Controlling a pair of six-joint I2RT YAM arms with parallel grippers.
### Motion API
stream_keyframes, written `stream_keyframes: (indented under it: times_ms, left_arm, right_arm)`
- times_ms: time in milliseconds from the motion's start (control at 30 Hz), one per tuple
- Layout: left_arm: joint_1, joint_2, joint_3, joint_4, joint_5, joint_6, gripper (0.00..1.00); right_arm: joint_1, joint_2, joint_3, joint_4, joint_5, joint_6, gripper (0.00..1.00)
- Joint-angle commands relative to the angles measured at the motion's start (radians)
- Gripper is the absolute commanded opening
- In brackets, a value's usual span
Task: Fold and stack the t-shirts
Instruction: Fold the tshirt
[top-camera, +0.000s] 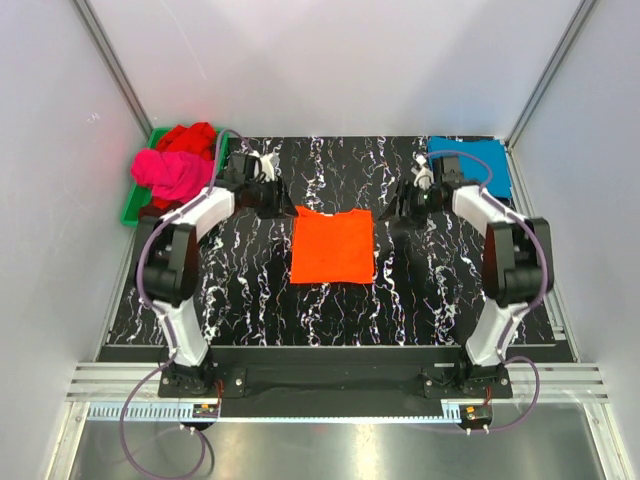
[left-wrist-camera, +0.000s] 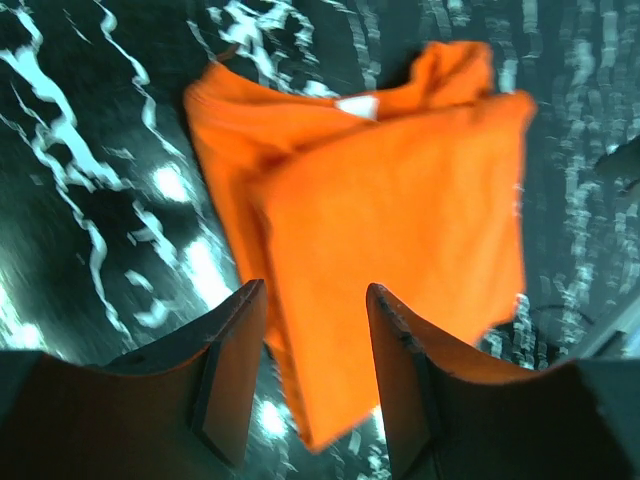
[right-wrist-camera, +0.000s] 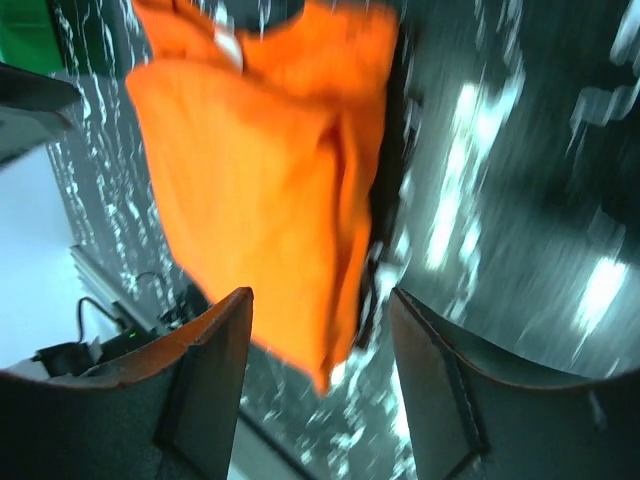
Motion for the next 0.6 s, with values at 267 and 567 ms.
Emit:
stream_keyframes:
  times_ms: [267,567]
  left_arm:
    - [0.016,0.178,0.145,0.045,0.083,0.116,0.50]
    - [0.018,0.238,0.156,0.080,0.098,0.104,0.51]
  right_arm:
    - [-0.010,0.317,0.286,0.133,-0.256,-0.142,0.69]
    - [-0.012,0.373,0.312,0.157,-0.313,-0.167,0.66]
